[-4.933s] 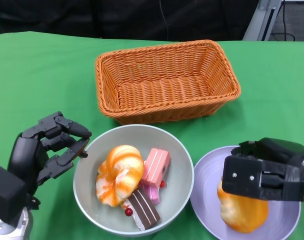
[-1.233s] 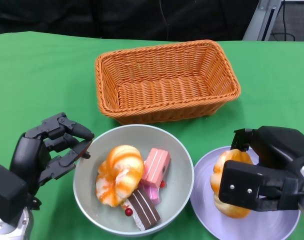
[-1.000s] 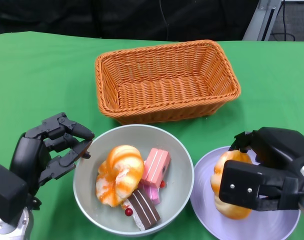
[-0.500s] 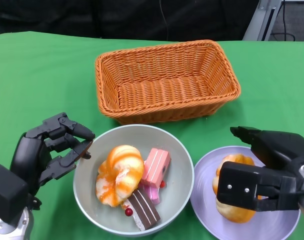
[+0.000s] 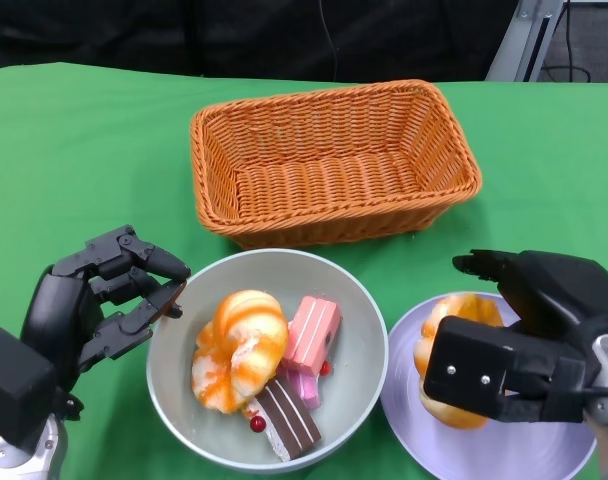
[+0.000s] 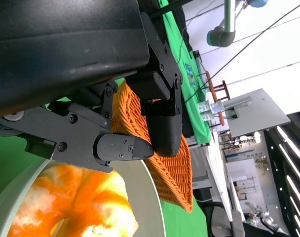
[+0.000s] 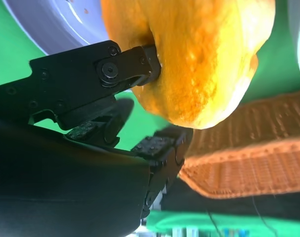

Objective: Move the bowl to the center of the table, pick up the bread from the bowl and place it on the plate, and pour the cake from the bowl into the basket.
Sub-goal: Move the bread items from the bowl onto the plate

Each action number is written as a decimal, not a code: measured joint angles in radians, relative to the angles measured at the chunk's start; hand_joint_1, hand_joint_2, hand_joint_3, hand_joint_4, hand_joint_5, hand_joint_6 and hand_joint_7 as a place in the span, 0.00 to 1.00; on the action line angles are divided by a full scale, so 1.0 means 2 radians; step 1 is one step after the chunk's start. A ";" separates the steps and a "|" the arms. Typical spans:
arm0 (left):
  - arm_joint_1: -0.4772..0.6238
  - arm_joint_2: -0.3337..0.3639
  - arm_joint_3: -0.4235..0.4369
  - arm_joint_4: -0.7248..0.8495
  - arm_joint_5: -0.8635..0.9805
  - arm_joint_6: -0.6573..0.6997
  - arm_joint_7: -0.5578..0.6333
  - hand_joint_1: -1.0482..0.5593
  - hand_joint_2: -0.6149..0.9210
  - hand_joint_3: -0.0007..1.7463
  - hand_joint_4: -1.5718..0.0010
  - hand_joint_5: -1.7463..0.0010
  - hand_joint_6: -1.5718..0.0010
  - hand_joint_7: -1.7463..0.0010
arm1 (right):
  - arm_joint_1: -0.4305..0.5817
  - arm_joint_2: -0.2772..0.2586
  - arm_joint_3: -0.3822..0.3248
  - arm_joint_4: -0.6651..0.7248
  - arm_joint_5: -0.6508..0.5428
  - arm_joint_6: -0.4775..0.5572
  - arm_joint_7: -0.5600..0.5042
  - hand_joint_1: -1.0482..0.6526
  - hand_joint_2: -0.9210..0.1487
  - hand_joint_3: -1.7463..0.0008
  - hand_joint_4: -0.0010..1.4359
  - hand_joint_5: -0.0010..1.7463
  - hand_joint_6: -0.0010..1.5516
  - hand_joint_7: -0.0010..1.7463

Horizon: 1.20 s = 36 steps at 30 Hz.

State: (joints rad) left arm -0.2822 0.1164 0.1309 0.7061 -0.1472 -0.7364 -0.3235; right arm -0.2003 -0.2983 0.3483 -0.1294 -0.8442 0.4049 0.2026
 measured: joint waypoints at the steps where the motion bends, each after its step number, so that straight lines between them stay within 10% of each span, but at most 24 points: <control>1: 0.000 0.000 0.000 0.000 0.001 0.000 0.000 0.53 0.98 0.21 0.53 0.16 0.49 0.38 | 0.000 0.001 -0.003 0.003 0.005 -0.003 -0.005 0.25 0.01 1.00 0.43 0.88 0.42 0.43; 4: 0.000 0.000 0.000 0.000 0.002 0.000 0.000 0.53 0.98 0.21 0.53 0.17 0.49 0.38 | 0.000 0.001 -0.009 0.006 0.014 -0.011 -0.009 0.30 0.01 1.00 0.43 0.95 0.36 0.73; 12: 0.000 0.000 0.000 0.000 0.003 0.000 0.000 0.53 0.97 0.22 0.53 0.16 0.50 0.37 | 0.000 -0.001 -0.009 0.011 0.020 -0.026 -0.013 0.35 0.00 0.98 0.43 0.99 0.35 0.83; 16: 0.000 0.000 0.000 0.000 0.006 0.000 0.000 0.52 0.97 0.22 0.53 0.16 0.50 0.37 | -0.001 -0.016 -0.009 0.007 0.022 -0.013 0.043 0.36 0.00 0.95 0.51 0.68 0.52 0.18; 18: 0.000 0.000 0.000 0.000 0.006 0.000 0.000 0.53 0.97 0.22 0.53 0.16 0.50 0.37 | -0.005 -0.024 -0.009 -0.004 0.026 0.004 0.085 0.39 0.00 0.96 0.56 0.49 0.53 0.04; 21: 0.000 0.000 -0.001 0.000 0.008 0.000 0.000 0.53 0.97 0.22 0.54 0.16 0.50 0.37 | -0.020 -0.027 -0.012 -0.015 0.045 0.037 0.141 0.44 0.00 0.93 0.53 0.54 0.54 0.01; 26: 0.002 0.000 -0.002 -0.004 0.010 0.000 0.000 0.52 0.97 0.22 0.53 0.17 0.50 0.37 | -0.045 -0.032 -0.031 -0.018 0.093 0.077 0.205 0.42 0.00 0.86 0.67 0.11 0.56 0.00; 36: 0.008 -0.001 -0.003 -0.012 0.009 0.004 0.000 0.53 0.97 0.22 0.53 0.16 0.51 0.36 | -0.080 -0.087 -0.003 -0.014 0.097 0.085 0.250 0.23 0.00 0.81 0.52 0.00 0.41 0.00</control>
State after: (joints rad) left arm -0.2672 0.1145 0.1246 0.6815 -0.1290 -0.7286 -0.3228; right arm -0.3598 -0.4731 0.3416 -0.1569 -0.6500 0.5741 0.7021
